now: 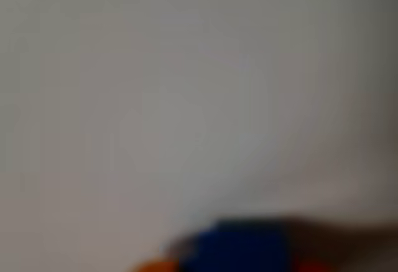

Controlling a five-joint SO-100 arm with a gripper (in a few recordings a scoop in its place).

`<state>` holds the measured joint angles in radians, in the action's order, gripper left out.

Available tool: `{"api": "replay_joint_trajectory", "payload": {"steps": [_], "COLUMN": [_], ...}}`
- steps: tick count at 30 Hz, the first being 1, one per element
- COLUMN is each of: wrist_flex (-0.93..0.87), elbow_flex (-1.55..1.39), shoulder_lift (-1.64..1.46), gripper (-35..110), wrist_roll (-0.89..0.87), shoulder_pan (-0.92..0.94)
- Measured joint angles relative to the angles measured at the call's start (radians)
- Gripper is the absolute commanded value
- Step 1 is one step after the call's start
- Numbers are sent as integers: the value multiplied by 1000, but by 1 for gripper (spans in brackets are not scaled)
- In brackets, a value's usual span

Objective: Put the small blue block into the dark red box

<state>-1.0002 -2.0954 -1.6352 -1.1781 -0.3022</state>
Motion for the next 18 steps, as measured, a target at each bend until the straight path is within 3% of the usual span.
{"api": "replay_joint_trajectory", "payload": {"steps": [5, 11, 18], "wrist_flex": [-167, -333, -288], "elbow_flex": [67, 66, -66], "shoulder_lift": [-106, -391, -706], "gripper": [0, 0, 0], "wrist_roll": [169, 449, 739], "shoulder_pan": [75, 328, 719]}}
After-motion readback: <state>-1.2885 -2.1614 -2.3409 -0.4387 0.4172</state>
